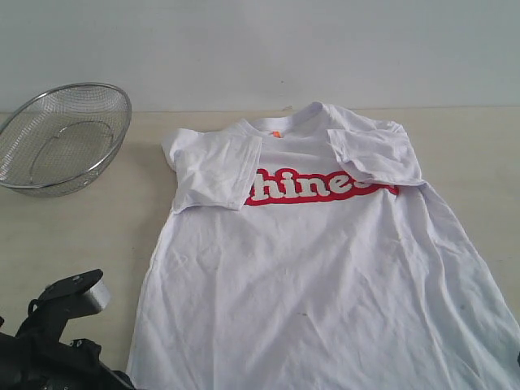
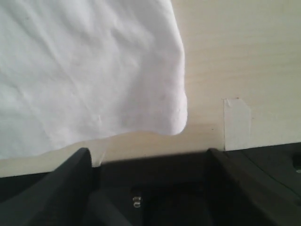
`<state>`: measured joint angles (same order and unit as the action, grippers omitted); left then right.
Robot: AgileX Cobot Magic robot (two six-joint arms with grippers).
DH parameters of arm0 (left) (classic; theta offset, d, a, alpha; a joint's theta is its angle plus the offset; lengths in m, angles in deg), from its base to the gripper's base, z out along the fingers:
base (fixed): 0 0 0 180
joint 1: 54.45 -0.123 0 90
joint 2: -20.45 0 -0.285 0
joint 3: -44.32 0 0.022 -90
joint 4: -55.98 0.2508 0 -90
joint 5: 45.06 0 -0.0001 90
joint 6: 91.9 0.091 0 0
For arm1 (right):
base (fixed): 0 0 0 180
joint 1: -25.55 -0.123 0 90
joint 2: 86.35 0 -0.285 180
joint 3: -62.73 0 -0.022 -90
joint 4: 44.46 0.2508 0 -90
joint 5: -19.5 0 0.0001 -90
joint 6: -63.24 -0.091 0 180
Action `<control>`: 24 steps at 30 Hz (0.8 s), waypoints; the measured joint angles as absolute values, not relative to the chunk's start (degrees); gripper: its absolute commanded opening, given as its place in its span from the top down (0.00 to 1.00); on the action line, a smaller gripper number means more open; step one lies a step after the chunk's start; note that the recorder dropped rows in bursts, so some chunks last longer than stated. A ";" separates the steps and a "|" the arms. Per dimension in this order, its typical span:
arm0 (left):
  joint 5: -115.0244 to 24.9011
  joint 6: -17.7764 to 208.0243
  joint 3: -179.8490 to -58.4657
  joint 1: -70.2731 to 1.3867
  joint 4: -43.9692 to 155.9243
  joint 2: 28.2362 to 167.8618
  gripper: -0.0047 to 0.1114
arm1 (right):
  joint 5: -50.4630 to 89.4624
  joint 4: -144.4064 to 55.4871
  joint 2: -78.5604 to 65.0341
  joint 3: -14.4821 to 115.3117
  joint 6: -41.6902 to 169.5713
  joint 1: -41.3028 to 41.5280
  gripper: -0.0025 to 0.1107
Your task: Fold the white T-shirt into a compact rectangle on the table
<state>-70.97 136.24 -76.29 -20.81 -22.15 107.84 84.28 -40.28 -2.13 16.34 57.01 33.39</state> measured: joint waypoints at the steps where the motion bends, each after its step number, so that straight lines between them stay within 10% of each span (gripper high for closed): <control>1: -70.97 136.32 -76.29 -20.81 -22.15 107.84 0.92 | 83.78 -40.09 -1.44 16.34 57.14 33.39 0.46; 24: -70.97 136.75 -76.29 -20.81 -22.48 107.84 0.92 | 74.33 -39.60 10.98 16.43 58.11 33.39 0.46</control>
